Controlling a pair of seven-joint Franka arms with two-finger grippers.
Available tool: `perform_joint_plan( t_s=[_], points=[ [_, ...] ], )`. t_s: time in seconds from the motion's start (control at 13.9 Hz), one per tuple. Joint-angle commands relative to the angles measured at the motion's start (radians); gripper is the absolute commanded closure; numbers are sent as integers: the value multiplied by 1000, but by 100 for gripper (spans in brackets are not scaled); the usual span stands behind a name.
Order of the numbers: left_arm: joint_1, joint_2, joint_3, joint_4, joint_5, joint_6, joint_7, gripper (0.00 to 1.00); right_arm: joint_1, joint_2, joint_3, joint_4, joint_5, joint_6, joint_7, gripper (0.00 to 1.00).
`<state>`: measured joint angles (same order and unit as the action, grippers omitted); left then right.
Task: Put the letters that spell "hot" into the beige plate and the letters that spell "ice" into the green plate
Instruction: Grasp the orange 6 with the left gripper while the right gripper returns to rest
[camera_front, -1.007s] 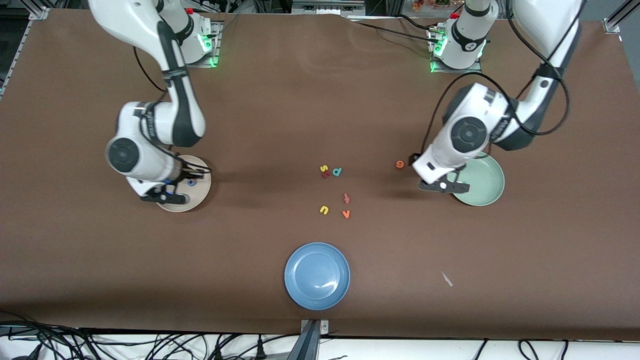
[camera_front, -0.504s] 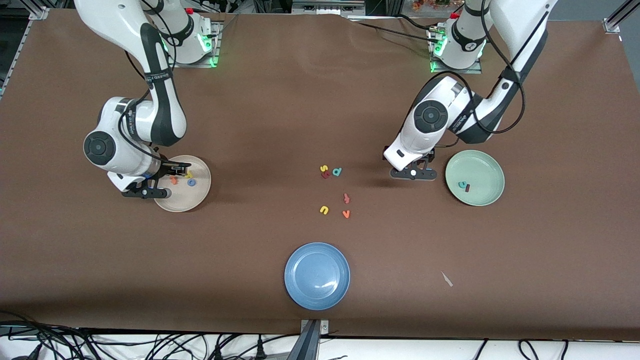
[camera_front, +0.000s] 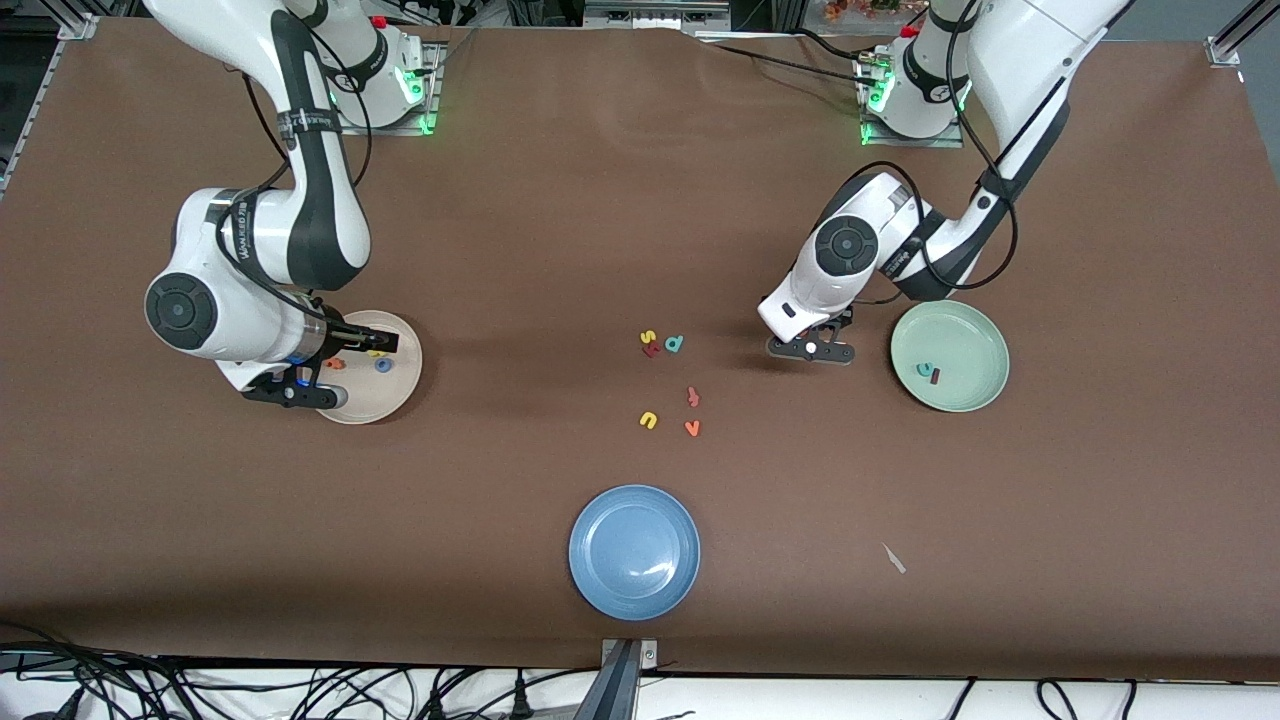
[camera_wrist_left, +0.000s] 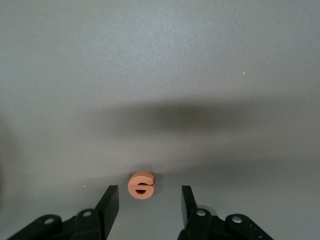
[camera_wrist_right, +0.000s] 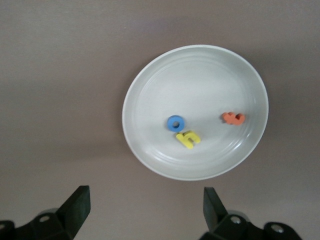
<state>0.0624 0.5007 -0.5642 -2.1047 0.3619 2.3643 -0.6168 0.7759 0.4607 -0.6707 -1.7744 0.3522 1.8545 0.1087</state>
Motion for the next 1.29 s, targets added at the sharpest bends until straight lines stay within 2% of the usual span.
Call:
perform_joint_plan(
  t_s=[0.0,0.36,0.5,0.65,0.72,0.79,0.86,1.08,1.15,1.22],
  points=[
    [14,7,-3,-17,58,32,-20,43,-1,4,2,97,10,-113,48,0],
    [22,31,-2,-43,97,72,-47,44,0,-5,0,202,13,-257,45,0],
    [25,41,-2,-55,109,111,-61,44,20,-4,3,216,5,-265,52,0],
    [25,42,0,-58,115,112,-64,44,-21,-49,25,213,2,-262,52,0],
    [25,45,0,-58,135,113,-67,45,-117,-89,118,202,-2,-255,45,0],
    [25,45,0,-57,141,116,-75,45,-230,-143,245,181,-56,-245,42,0],
    [25,45,0,-57,143,116,-77,48,-295,-193,316,138,-118,-226,39,0],
    [28,45,0,-57,146,116,-77,78,-468,-385,549,-8,-313,-118,40,0],
    [28,44,0,-57,146,115,-77,84,-515,-433,580,-19,-317,-112,37,0],
    [30,41,-2,-57,146,115,-78,90,-533,-468,583,-19,-314,-118,36,0]
  ],
)
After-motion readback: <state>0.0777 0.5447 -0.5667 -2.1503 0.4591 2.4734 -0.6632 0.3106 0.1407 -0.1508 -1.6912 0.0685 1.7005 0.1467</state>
